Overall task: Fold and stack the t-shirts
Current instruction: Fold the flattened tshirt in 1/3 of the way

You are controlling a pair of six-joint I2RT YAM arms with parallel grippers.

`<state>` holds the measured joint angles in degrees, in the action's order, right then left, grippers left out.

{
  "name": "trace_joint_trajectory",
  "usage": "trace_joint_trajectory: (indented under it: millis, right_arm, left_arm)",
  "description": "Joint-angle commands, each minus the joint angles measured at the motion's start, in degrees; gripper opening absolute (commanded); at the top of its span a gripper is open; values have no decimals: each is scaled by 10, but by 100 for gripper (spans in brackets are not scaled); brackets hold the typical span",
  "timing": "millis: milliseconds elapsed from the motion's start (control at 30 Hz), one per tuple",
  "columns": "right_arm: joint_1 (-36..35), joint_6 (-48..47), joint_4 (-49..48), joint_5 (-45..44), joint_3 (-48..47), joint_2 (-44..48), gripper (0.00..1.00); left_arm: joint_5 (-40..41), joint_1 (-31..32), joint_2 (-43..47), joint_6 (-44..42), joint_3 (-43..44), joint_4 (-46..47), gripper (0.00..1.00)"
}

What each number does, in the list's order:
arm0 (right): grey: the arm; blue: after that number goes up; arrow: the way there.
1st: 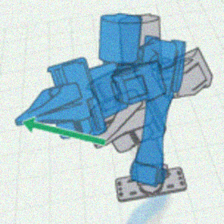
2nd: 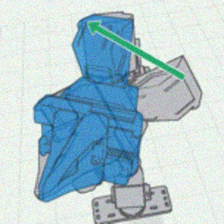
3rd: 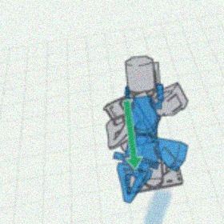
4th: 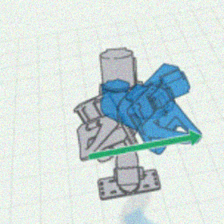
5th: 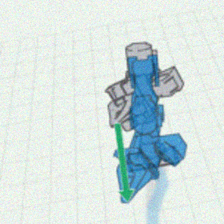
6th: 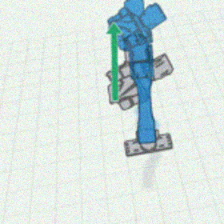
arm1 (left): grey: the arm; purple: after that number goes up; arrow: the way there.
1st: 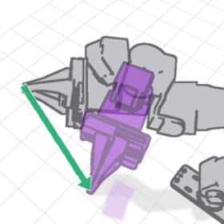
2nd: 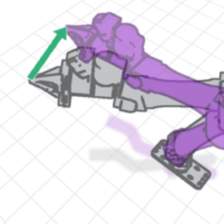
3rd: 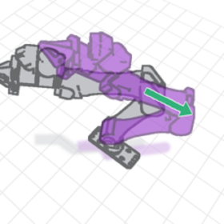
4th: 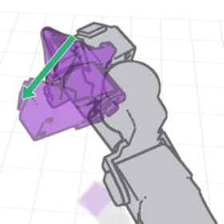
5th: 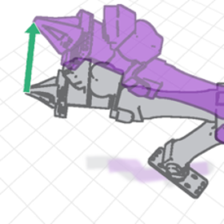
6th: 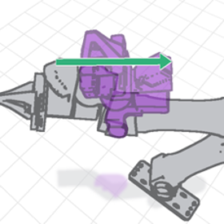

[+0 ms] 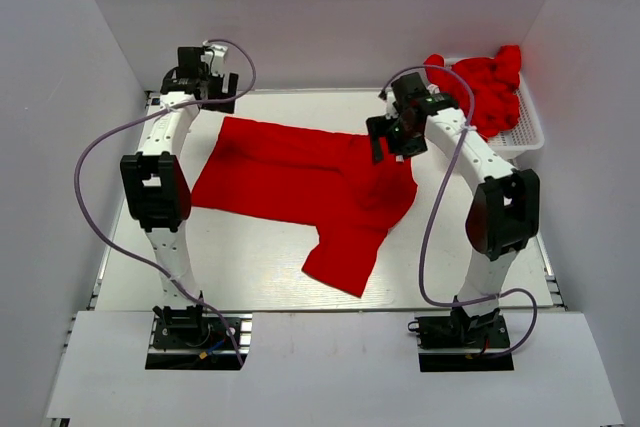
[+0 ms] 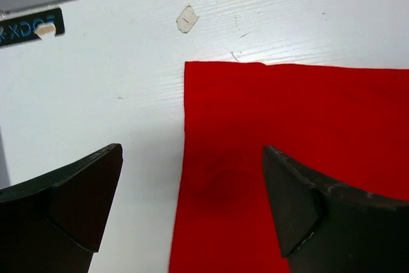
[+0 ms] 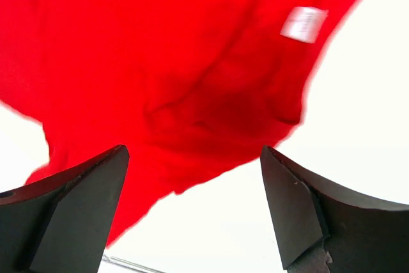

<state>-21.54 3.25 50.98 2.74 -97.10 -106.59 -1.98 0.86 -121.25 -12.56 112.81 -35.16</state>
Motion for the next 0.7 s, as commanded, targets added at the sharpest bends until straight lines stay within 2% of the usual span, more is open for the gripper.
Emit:
trace_joint_trajectory:
  millis: [0,67,200,267,333,367,433,533,667]
  right_arm:
    - [16,70,-43,-72,16,21,89]
    - [23,87,-56,-73,30,27,89]
    - [33,105,-111,-85,77,43,90]
    - [39,125,-127,-87,113,56,90]
    - [43,139,-157,-95,133,67,90]
    - [43,171,-163,-99,161,68,90]
    - [48,183,-199,-92,186,74,90]
    - [49,218,-230,-92,201,68,85]
    - [48,220,-252,-90,214,62,85]
  left_arm:
    - [5,-8,43,101,-44,8,100]
    - [10,-14,49,148,-91,17,99]
    - [-7,-31,55,174,-144,47,95]
    - [-7,-38,50,188,-149,54,90]
    - [-7,-44,50,193,-166,62,76]
    - [-7,-44,56,193,-186,72,74]
    - [-16,-49,56,193,-202,95,74]
    - [-22,-49,50,187,-215,105,70]
    - [-40,-49,37,167,-228,126,69]
